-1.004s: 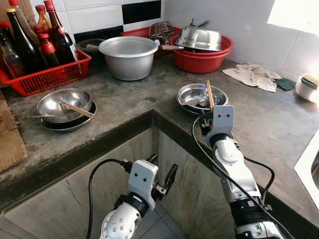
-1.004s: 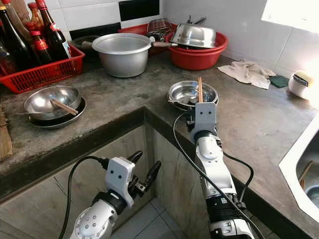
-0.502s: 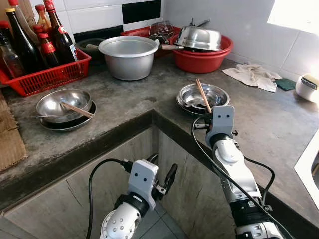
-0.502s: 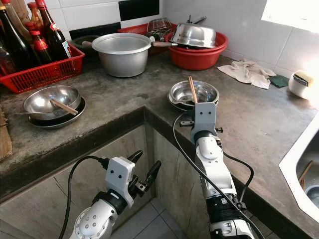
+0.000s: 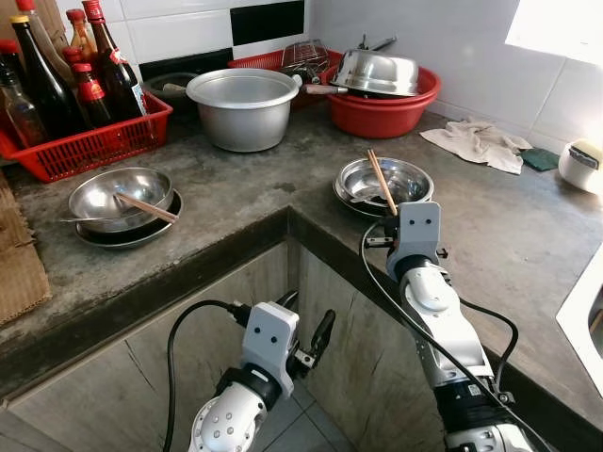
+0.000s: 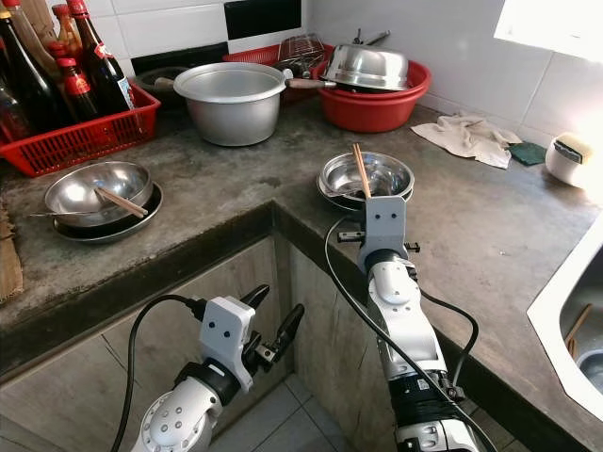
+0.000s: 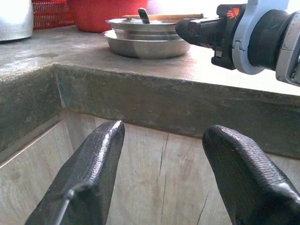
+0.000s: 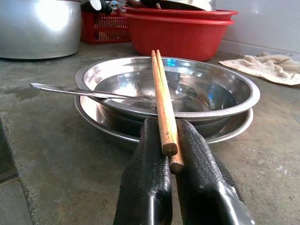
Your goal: Kitchen organization
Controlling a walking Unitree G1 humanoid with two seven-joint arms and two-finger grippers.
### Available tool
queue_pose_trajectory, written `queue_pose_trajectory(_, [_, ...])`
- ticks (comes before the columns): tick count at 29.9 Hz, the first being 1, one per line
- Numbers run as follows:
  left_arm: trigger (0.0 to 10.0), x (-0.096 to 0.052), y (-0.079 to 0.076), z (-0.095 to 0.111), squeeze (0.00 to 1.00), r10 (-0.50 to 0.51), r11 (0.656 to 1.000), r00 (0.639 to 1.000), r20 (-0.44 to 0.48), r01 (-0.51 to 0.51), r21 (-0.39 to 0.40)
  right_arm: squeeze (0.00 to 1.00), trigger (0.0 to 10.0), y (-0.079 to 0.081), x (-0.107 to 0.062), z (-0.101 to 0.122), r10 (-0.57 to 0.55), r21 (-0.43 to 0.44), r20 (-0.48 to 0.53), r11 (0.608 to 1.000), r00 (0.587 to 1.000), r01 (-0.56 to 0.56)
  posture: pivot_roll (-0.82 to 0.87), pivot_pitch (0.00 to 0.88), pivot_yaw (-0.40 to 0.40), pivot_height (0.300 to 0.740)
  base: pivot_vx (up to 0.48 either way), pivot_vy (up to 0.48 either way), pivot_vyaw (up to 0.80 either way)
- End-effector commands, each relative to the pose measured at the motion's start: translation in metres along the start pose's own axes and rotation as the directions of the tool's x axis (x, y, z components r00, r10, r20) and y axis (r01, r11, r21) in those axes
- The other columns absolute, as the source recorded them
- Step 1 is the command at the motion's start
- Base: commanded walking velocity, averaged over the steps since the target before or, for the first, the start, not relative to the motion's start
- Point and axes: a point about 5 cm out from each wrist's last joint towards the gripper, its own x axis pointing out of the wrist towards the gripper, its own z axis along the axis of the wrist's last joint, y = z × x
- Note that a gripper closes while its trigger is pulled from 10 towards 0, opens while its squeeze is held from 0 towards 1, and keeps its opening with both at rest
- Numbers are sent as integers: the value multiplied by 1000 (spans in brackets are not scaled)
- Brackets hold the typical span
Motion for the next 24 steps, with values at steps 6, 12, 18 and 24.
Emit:
queue_pose_trajectory(6, [10000, 0, 0, -2, 0, -2, 1000, 1000, -7, 2, 7, 0, 10000, -3, 1, 5, -12, -9, 6, 1000, 1000, 12, 135, 33, -45, 740, 0, 0, 0])
queue_pose_trajectory(12, [10000, 1, 0, -2, 0, 1, 1000, 1000, -9, -1, 7, 0, 10000, -3, 2, 6, -7, -1, 8, 1000, 1000, 7, 133, 37, -45, 740, 0, 0, 0])
queue_pose_trajectory(18, [10000, 1, 0, -2, 0, 2, 1000, 1000, -10, -2, 9, 0, 10000, 0, 2, 8, 24, 2, 10, 1000, 1000, -24, 132, 39, -44, 740, 0, 0, 0])
queue_pose_trajectory(24, [10000, 1, 0, -2, 0, 5, 1000, 1000, -11, -5, 11, 0, 10000, 1, 2, 8, 33, 6, 13, 999, 999, -33, 132, 40, -45, 740, 0, 0, 0])
